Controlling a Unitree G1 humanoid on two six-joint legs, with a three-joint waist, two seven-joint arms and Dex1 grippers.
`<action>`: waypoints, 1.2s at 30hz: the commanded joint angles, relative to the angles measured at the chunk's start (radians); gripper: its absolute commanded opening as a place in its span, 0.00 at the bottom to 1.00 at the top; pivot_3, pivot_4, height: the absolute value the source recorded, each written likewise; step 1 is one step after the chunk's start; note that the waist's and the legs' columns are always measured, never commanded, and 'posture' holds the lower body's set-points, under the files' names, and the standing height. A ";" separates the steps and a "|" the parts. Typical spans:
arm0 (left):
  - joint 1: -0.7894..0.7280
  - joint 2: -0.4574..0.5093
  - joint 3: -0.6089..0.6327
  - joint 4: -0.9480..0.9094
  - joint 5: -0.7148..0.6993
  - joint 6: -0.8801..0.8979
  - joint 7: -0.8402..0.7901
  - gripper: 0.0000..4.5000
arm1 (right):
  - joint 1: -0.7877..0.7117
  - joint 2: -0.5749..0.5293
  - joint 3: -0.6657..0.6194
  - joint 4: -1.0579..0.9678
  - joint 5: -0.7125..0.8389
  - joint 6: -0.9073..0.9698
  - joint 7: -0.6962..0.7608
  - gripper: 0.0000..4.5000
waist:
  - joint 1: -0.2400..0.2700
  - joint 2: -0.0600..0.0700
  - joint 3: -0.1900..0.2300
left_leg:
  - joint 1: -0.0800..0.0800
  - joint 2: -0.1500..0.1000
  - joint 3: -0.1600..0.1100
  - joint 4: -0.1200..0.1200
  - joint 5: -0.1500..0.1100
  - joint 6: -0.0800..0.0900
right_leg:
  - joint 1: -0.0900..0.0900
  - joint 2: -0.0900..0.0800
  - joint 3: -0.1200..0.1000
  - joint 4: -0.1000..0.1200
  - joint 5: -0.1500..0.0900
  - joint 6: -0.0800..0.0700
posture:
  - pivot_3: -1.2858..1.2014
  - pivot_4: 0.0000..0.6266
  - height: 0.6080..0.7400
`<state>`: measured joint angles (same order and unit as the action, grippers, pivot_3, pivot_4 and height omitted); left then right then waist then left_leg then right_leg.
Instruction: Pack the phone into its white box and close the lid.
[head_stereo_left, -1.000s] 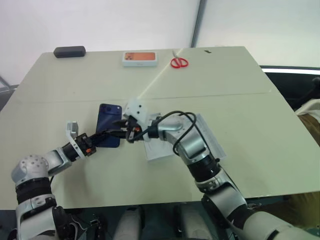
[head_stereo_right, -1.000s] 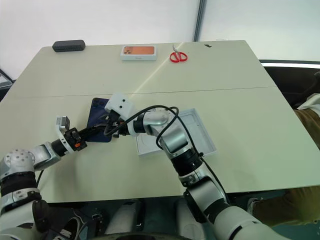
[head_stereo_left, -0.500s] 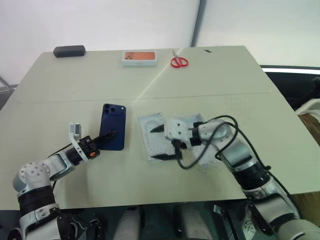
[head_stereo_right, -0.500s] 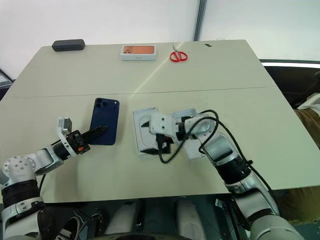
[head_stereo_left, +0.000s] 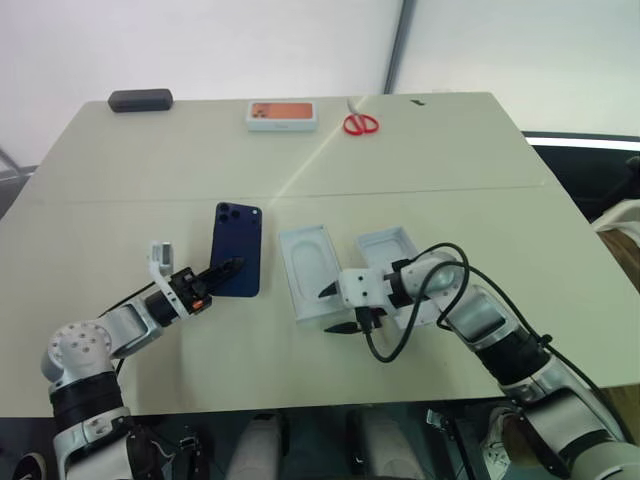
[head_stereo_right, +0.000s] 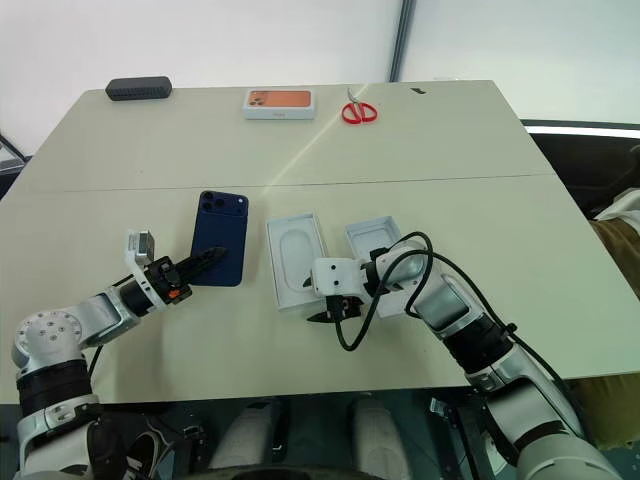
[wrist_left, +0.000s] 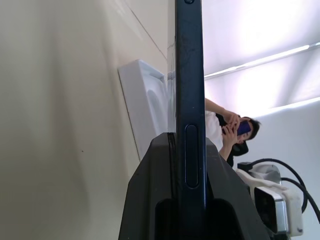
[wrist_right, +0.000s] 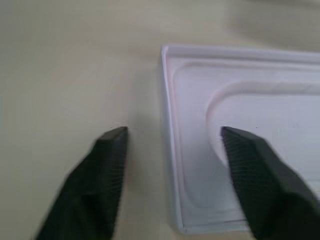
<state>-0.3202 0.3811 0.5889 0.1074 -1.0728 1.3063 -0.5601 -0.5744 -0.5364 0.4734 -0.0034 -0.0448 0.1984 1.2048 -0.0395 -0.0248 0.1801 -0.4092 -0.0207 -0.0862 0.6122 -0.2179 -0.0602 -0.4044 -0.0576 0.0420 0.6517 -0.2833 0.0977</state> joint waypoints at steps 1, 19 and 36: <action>-0.017 0.003 0.010 -0.037 -0.057 -0.006 0.008 0.00 | -0.012 0.013 0.002 -0.026 0.003 0.015 0.000 0.51 | 0.000 0.000 0.000 | 0.000 0.000 0.000 0.000 0.000 0.000 | 0.000 0.000 0.000 0.000 0.000 0.000 | 0.52 0.24 1.00; -0.018 -0.013 -0.021 -0.051 -0.095 -0.035 0.069 0.00 | -0.021 0.053 0.018 -0.016 -0.010 0.079 -0.020 0.15 | 0.001 0.000 0.000 | 0.000 0.000 0.000 0.001 0.000 0.000 | 0.000 0.000 0.000 0.000 0.000 0.000 | 0.52 0.24 1.00; -0.027 -0.016 -0.039 -0.042 -0.124 -0.058 0.101 0.00 | -0.077 0.248 0.014 0.070 -0.059 0.250 -0.230 0.15 | -0.004 0.000 0.000 | 0.001 0.000 0.000 0.001 0.002 -0.002 | 0.000 0.002 0.000 0.003 0.001 -0.001 | 0.52 0.24 1.00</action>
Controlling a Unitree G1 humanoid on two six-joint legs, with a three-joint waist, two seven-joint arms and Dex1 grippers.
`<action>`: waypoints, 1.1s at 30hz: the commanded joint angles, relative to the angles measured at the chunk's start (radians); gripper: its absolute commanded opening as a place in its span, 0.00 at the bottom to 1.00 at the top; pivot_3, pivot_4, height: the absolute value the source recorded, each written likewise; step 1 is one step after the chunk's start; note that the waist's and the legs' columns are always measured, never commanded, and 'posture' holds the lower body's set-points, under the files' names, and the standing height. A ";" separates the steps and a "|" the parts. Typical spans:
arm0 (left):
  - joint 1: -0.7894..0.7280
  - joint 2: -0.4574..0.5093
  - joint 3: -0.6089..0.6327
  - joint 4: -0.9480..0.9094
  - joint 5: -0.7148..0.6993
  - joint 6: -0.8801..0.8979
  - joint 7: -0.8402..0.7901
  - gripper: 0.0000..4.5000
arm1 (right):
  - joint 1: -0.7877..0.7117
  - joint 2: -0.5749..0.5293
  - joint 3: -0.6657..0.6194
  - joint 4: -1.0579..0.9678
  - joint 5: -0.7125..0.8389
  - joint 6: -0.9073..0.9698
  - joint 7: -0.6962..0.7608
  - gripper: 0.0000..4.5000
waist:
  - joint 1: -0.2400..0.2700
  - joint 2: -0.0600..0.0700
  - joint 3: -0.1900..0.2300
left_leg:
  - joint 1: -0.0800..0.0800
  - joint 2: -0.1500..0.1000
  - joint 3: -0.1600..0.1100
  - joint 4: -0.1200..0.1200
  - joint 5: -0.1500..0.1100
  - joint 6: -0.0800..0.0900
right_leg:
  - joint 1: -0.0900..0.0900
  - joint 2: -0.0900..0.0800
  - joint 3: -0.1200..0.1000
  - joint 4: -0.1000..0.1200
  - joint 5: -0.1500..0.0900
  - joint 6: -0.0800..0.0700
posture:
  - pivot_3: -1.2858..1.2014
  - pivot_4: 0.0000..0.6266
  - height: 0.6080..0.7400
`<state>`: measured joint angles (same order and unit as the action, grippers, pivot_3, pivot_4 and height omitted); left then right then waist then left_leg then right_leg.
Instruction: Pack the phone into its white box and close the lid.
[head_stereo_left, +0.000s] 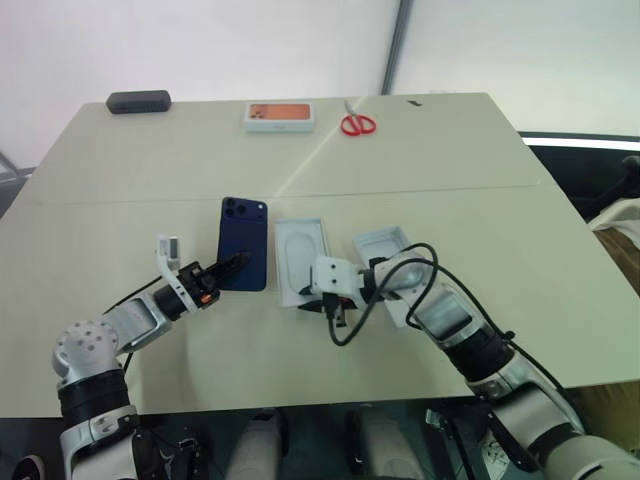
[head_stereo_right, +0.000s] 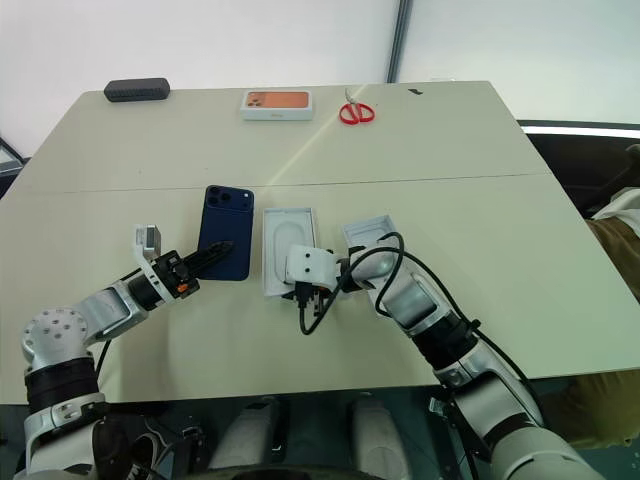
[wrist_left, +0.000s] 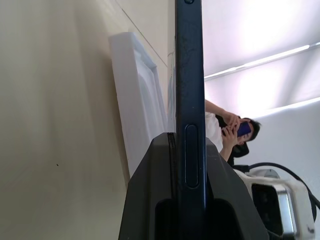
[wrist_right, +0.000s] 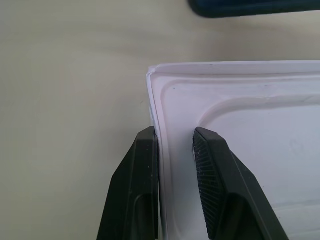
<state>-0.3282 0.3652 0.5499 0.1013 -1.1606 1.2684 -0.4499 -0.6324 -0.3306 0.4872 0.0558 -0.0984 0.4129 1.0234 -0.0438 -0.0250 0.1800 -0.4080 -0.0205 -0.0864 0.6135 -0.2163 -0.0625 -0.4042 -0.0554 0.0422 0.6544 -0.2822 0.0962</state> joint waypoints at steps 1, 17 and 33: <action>-0.017 0.000 -0.003 -0.037 -0.036 -0.023 -0.009 0.00 | -0.024 0.055 0.001 0.013 -0.009 0.044 -0.063 0.15 | 0.001 0.000 0.000 | 0.000 0.000 0.000 0.000 0.000 0.000 | 0.000 0.000 0.000 0.000 0.000 0.000 | 0.52 0.24 1.00; 0.004 0.006 -0.017 -0.041 -0.038 -0.034 -0.011 0.00 | -0.022 0.024 -0.029 -0.094 0.098 0.163 0.003 0.99 | 0.002 0.000 0.000 | 0.000 0.000 0.000 0.000 0.000 0.000 | -0.001 0.000 0.000 0.000 0.000 0.000 | 0.52 0.24 1.00; -0.023 0.023 0.013 0.016 -0.070 -0.040 0.004 0.00 | -0.101 0.043 -0.073 0.055 0.082 0.053 -0.128 0.37 | 0.001 0.000 0.000 | -0.001 0.000 0.000 0.000 0.000 0.000 | -0.001 0.000 0.000 0.001 0.000 0.000 | 0.52 0.24 1.00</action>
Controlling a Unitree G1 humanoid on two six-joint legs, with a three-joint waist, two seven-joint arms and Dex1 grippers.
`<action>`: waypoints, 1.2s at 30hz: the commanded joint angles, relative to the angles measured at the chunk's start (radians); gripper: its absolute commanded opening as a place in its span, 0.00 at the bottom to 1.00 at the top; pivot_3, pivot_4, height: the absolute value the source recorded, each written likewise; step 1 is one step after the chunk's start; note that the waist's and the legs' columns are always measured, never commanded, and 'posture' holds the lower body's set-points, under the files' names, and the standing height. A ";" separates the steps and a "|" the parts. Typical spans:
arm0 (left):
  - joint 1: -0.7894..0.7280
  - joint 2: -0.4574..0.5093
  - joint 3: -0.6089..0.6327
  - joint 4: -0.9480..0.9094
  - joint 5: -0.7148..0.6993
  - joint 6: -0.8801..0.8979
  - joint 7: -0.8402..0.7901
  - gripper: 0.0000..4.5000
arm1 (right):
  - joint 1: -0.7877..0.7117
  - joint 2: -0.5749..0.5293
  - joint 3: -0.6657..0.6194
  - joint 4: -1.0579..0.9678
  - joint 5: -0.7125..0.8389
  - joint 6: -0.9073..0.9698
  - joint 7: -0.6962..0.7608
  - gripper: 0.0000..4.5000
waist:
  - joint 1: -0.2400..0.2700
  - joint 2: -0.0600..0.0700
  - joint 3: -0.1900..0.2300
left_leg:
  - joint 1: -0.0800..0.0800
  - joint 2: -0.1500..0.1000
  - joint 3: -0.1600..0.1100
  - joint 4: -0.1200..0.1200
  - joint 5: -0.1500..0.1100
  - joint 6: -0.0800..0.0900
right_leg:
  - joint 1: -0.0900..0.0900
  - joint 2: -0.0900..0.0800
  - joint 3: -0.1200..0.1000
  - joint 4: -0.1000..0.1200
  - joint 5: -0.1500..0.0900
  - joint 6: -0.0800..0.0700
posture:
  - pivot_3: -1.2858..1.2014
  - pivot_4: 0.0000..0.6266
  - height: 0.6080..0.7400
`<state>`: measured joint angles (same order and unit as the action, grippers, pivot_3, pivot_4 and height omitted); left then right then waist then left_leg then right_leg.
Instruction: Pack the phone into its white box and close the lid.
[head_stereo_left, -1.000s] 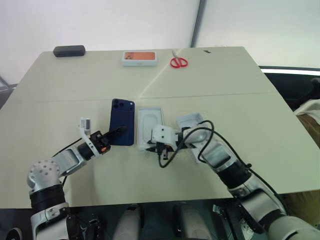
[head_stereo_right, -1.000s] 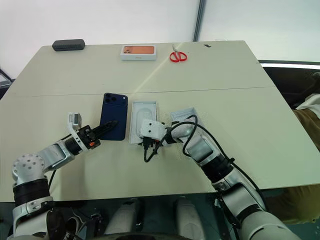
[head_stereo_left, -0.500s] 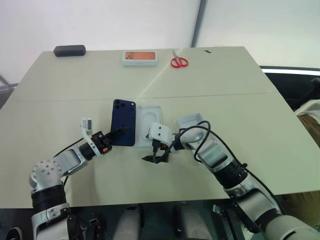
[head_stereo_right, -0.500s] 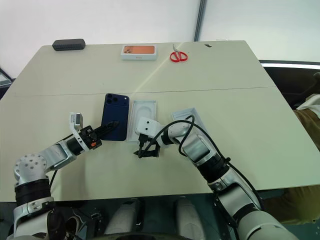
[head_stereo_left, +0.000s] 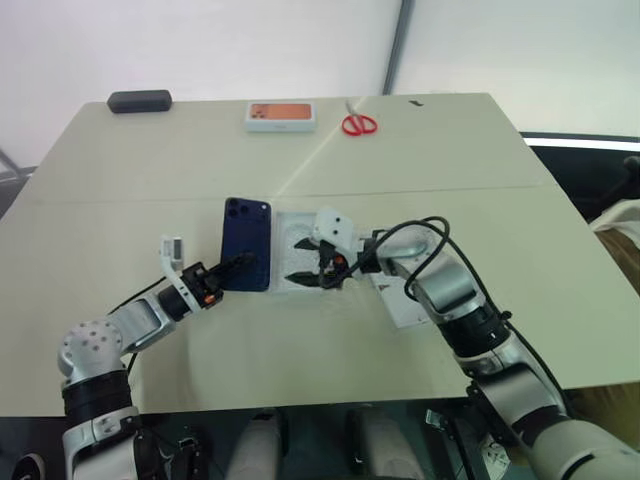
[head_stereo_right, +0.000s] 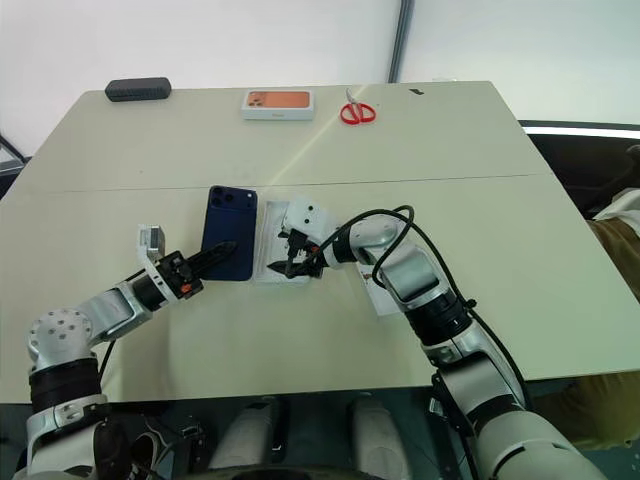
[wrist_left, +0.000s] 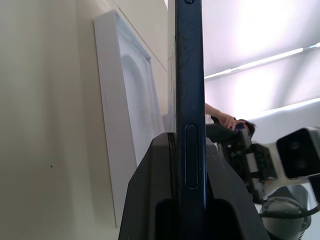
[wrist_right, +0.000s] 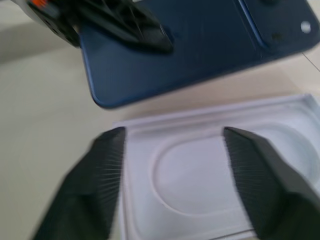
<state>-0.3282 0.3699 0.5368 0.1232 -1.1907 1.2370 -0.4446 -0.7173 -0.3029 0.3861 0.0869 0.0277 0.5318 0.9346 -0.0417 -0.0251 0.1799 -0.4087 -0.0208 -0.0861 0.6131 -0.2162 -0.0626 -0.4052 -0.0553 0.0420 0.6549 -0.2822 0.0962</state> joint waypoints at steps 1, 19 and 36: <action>-0.023 0.020 0.023 -0.005 -0.039 -0.008 0.000 0.00 | -0.017 0.017 0.036 0.033 -0.053 -0.079 -0.045 0.24 | -0.001 0.000 0.000 | 0.000 0.000 0.000 0.000 0.000 0.000 | 0.000 0.000 0.000 0.000 0.000 0.000 | 0.52 0.24 1.00; 0.002 0.012 -0.047 -0.055 -0.013 -0.067 -0.025 0.00 | -0.001 0.035 0.180 0.093 -0.214 -0.169 -0.010 0.01 | -0.002 0.000 0.000 | 0.001 0.000 0.000 0.000 0.000 0.000 | 0.000 0.004 0.001 0.001 0.000 0.000 | 0.52 0.24 1.00; -0.009 0.014 -0.077 -0.040 -0.013 -0.055 -0.027 0.00 | 0.053 0.013 0.168 -0.027 -0.178 -0.151 0.072 0.01 | 0.000 0.000 0.000 | 0.001 0.001 0.000 0.000 0.000 0.000 | 0.000 0.004 0.001 0.001 0.000 0.000 | 0.52 0.24 1.00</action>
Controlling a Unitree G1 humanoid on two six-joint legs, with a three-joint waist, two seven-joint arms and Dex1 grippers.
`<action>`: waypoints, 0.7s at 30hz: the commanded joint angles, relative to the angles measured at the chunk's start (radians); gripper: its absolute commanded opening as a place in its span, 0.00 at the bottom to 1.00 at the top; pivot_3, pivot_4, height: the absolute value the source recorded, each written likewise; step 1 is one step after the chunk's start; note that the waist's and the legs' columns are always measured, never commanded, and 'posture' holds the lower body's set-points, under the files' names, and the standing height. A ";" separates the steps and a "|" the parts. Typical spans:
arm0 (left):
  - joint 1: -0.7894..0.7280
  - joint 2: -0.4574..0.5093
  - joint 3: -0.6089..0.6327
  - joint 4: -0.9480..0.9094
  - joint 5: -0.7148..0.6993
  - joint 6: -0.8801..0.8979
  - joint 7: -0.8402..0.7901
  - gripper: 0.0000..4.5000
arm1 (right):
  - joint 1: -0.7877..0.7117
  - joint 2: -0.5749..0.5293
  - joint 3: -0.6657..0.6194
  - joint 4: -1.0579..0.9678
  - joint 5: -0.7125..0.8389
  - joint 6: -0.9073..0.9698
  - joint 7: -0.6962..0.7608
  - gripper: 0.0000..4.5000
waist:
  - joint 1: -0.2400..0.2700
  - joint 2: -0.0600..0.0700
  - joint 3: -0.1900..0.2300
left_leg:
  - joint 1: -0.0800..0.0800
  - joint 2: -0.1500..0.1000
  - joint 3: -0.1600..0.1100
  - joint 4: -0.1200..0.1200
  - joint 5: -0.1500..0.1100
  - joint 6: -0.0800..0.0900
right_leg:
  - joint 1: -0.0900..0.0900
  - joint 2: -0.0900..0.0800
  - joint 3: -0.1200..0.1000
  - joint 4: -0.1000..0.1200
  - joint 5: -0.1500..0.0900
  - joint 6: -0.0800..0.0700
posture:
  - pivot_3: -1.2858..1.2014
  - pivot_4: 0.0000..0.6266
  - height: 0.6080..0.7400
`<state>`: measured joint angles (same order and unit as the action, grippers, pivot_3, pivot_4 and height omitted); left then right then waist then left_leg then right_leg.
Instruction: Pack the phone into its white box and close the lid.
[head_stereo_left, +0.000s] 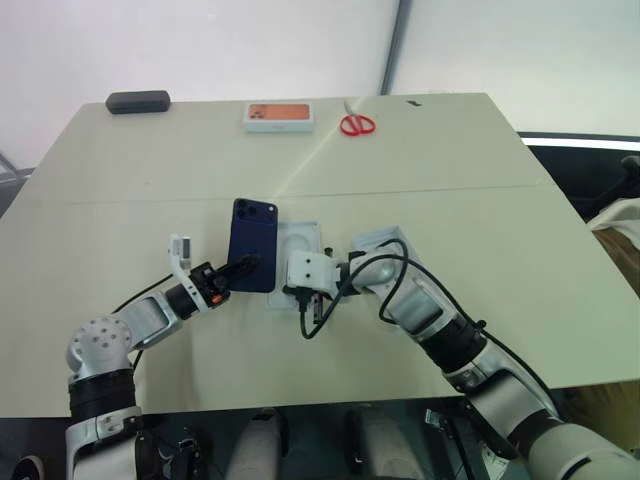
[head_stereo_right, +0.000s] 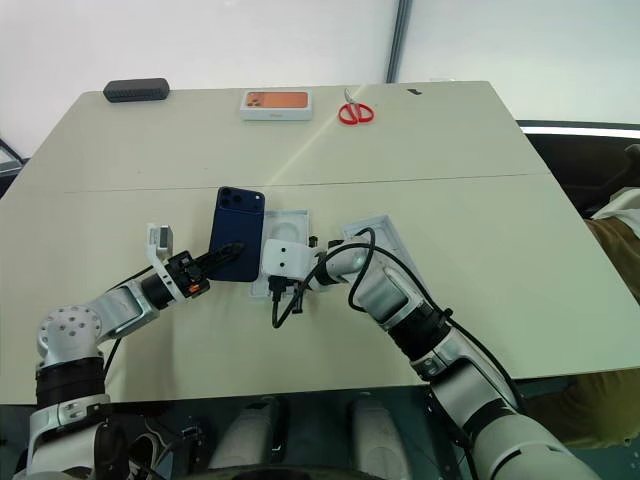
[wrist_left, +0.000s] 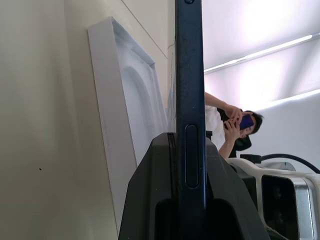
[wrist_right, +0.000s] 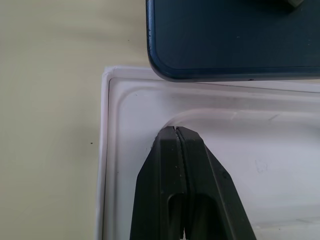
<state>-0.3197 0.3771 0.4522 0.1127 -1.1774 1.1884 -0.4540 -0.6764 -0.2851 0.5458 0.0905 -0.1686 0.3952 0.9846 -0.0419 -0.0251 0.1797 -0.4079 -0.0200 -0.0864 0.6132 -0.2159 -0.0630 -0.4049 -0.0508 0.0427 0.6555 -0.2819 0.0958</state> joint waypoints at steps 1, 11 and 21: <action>-0.018 0.004 0.008 -0.030 -0.033 -0.001 -0.015 0.00 | 0.012 -0.005 0.007 -0.031 0.016 -0.017 0.018 0.01 | 0.000 0.000 0.000 | 0.000 0.000 0.000 0.000 0.000 0.000 | 0.000 0.000 0.000 0.000 0.000 0.000 | 0.52 0.24 1.00; -0.002 -0.035 0.020 -0.058 -0.092 0.025 0.038 0.00 | -0.022 -0.050 -0.113 -0.139 0.072 0.009 0.010 0.01 | 0.001 0.000 0.000 | 0.000 0.000 0.000 0.000 0.000 0.000 | 0.000 0.000 0.000 0.000 0.000 0.000 | 0.52 0.24 1.00; 0.031 -0.092 -0.005 -0.108 -0.138 0.029 0.099 0.00 | 0.036 -0.180 -0.226 -0.148 0.179 0.037 0.059 1.00 | 0.001 0.000 0.000 | 0.000 0.000 0.000 0.000 0.000 0.000 | 0.000 0.000 0.000 0.000 0.000 0.000 | 0.52 0.24 1.00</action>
<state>-0.2865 0.2894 0.4444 0.0604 -1.2595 1.2179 -0.3558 -0.6348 -0.4530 0.3722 -0.0303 -0.0265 0.4384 1.0383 -0.0405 -0.0251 0.1799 -0.4083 -0.0199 -0.0861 0.6137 -0.2160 -0.0630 -0.4048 -0.0511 0.0431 0.6554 -0.2819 0.0957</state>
